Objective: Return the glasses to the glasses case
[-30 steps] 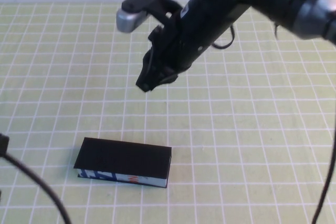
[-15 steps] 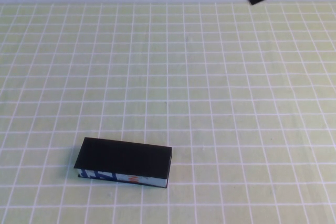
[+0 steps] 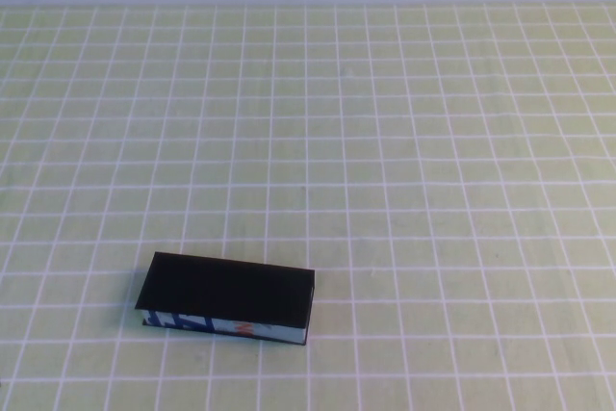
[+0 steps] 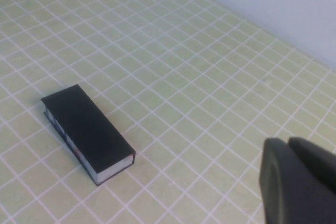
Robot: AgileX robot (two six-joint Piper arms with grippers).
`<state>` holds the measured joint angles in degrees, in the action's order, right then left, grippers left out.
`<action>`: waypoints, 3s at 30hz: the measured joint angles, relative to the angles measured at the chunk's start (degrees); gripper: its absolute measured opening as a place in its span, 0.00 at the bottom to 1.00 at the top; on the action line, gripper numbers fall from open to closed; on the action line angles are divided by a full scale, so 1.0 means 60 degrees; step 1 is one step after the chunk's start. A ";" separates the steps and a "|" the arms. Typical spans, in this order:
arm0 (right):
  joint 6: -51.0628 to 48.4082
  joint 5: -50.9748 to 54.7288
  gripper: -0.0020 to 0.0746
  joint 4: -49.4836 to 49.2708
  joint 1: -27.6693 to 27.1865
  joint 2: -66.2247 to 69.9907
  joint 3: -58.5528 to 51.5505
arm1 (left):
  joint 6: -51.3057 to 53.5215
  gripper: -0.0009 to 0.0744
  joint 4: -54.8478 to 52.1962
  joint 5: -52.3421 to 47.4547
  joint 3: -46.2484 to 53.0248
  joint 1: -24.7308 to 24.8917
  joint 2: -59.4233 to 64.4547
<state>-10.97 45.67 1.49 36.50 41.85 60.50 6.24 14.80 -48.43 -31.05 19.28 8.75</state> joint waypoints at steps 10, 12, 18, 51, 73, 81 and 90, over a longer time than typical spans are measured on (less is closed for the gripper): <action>0.0494 -0.2951 0.00 0.0035 0.0000 -0.4668 -0.5885 | -0.0014 0.01 0.0036 0.0088 0.0166 0.0000 0.0000; 0.0517 -0.3226 0.00 0.0024 0.0000 -0.5361 -0.6625 | -0.0014 0.01 0.0036 -0.0013 0.0166 0.0000 0.0000; 0.0517 -0.3815 0.00 0.0001 0.0000 -0.6916 -0.7872 | -0.0184 0.01 0.0036 -0.0420 0.0166 0.0000 0.0000; 0.0517 -0.4063 0.00 -0.0118 0.0000 -0.7115 -0.7957 | -0.0155 0.01 -0.0700 0.4633 0.3426 -0.0284 -0.0816; 0.0517 -0.4063 0.00 -0.0249 0.0000 -0.7115 -0.7957 | -0.0302 0.01 -0.1328 0.4657 0.5396 -0.1993 -0.1569; 0.0517 -0.4063 0.00 -0.0249 0.0000 -0.7115 -0.7957 | -0.0302 0.01 -0.1328 0.4641 0.5396 -0.1993 -0.1569; 0.0517 -0.4063 0.00 -0.0249 0.0000 -0.7115 -0.7957 | -0.0302 0.01 -0.1328 0.4641 0.5396 -0.1993 -0.1569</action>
<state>-7.86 21.29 0.00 36.50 -0.84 12.76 4.42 6.83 -20.58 1.33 7.32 -0.66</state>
